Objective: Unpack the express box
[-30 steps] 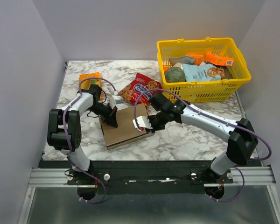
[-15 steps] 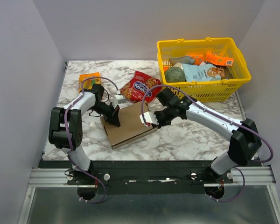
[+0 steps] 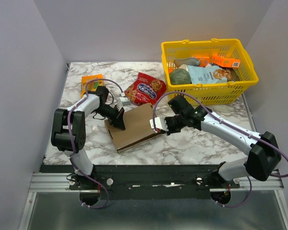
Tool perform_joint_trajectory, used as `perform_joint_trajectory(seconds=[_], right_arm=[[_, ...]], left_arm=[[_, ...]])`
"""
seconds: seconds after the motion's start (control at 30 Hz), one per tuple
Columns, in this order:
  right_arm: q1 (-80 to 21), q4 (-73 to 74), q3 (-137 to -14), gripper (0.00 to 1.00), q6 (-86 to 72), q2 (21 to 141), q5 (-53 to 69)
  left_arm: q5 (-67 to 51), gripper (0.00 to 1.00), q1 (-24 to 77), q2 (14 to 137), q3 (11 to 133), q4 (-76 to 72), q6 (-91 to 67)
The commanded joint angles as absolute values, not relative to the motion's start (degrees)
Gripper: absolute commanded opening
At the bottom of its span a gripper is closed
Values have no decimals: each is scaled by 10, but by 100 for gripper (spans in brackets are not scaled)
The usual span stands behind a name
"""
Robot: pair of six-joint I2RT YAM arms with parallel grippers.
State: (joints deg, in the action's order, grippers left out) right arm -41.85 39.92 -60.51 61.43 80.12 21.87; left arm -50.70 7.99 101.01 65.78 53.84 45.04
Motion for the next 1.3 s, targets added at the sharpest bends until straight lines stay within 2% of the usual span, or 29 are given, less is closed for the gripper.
perform_joint_trajectory(seconds=[0.0, 0.23, 0.4, 0.57, 0.7, 0.83, 0.93, 1.0, 1.17, 1.27], right_arm=[[-394, 447, -609, 0, 555, 779, 120], [-395, 422, -696, 1, 476, 785, 153], [-395, 403, -744, 0, 389, 785, 182], [-395, 400, -741, 0, 332, 780, 149], [-395, 375, -689, 0, 293, 737, 131], [-395, 375, -653, 1, 281, 695, 111], [-395, 387, -636, 0, 273, 669, 87], [-394, 397, -626, 0, 266, 644, 82], [-388, 446, -602, 0, 265, 593, 113], [-385, 423, -579, 0, 232, 553, 70]], left_arm=[[-324, 0, 77, 1062, 622, 483, 490], [-390, 0, 84, 1042, 649, 522, 489], [-494, 1, 99, 994, 671, 550, 478], [-519, 16, 113, 894, 669, 475, 372], [-491, 27, 127, 841, 670, 453, 322], [-454, 36, 132, 804, 664, 474, 337], [-426, 39, 136, 762, 654, 482, 369], [-365, 39, 142, 736, 646, 472, 359], [-290, 43, 143, 674, 599, 468, 365], [-265, 45, 143, 649, 564, 467, 391]])
